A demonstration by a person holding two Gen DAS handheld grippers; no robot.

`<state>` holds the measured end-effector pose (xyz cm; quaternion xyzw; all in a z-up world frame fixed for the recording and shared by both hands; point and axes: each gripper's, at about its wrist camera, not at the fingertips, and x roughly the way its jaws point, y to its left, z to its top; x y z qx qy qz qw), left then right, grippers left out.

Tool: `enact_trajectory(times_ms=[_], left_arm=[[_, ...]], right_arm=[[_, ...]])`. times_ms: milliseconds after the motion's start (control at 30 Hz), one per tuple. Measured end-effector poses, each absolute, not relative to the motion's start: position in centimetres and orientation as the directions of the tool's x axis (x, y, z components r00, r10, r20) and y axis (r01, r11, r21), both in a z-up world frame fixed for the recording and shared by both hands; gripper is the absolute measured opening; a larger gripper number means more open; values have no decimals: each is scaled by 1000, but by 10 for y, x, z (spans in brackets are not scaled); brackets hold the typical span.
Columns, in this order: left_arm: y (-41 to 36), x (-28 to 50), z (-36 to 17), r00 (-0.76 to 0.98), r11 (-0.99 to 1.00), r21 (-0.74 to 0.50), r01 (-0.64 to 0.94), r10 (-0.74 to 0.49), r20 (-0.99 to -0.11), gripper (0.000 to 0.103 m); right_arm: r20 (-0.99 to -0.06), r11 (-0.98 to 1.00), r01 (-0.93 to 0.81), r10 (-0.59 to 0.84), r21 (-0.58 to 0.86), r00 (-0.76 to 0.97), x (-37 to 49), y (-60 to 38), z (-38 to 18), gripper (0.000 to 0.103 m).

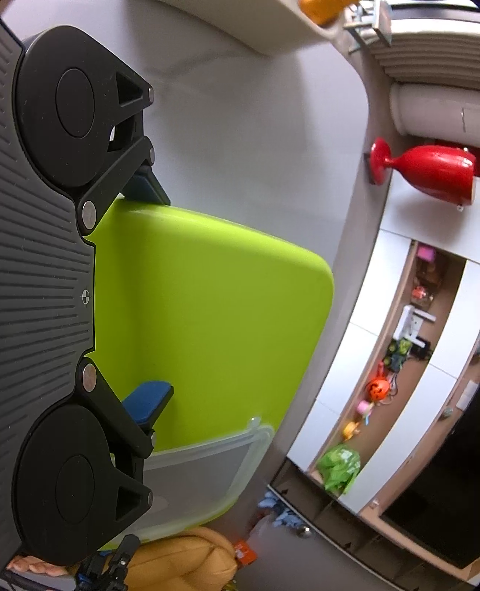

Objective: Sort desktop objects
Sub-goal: 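Lower the lid onto the box opening with both tools, then open both tools and pull back from the lidded box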

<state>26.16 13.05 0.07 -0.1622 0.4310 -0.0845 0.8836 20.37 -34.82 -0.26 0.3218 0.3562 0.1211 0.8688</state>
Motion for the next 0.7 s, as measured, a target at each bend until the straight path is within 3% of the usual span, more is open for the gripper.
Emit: enact_trajectory(times_ms=[567, 633, 700], left_arm=[[119, 265, -3, 616, 925, -378, 26, -313, -723, 99], [123, 263, -3, 615, 919, -394, 10, -316, -722, 99], [128, 256, 1, 631, 918, -396, -5, -304, -714, 99]], right_arm=[[-531, 762, 30, 423, 647, 734, 224, -360, -10, 62], [-545, 769, 45, 409, 637, 732, 220, -358, -10, 66], [-567, 779, 69, 389, 623, 726, 215, -358, -8, 77]])
